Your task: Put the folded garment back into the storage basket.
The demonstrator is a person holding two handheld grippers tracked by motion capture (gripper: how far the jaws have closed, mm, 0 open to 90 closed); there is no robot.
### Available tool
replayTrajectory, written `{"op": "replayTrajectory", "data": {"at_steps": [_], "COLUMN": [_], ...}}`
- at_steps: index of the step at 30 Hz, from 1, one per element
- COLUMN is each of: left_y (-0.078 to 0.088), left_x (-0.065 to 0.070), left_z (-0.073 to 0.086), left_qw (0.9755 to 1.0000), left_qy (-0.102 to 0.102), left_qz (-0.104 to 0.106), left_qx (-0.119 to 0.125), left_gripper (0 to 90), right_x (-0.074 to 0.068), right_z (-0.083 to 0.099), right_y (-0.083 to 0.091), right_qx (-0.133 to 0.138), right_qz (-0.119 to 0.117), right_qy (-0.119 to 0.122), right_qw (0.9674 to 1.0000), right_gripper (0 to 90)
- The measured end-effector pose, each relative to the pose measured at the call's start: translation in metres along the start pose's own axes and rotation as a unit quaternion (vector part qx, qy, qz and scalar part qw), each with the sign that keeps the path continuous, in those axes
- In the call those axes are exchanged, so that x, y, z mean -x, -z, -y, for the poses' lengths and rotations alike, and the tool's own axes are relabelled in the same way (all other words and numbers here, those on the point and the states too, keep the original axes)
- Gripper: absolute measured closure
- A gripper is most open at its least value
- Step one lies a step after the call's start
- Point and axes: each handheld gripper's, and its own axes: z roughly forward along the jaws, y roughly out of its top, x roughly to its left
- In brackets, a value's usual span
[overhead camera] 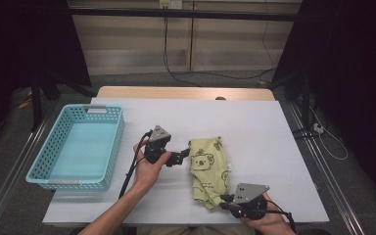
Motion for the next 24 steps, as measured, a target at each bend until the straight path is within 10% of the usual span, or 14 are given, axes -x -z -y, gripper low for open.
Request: {"op": "replayTrajectory", "data": {"at_steps": [16, 24], "left_y": [-0.052, -0.058], "left_x": [-0.010, -0.004], "left_z": [-0.015, -0.010], "left_qw": [0.9956, 0.9950], "left_qy": [0.060, 0.026], "left_qz": [0.012, 0.007], "left_qx": [-0.072, -0.096], "left_gripper": [14.1, 31.3], "right_x": [0.000, -0.001], "right_z": [0.001, 0.000], "right_y": [0.000, 0.000], "right_qx": [0.000, 0.000], "right_qz": [0.000, 0.001], "right_qy": [0.001, 0.002], "right_qw": [1.0000, 1.0000], "right_gripper": [77.1, 77.1]}}
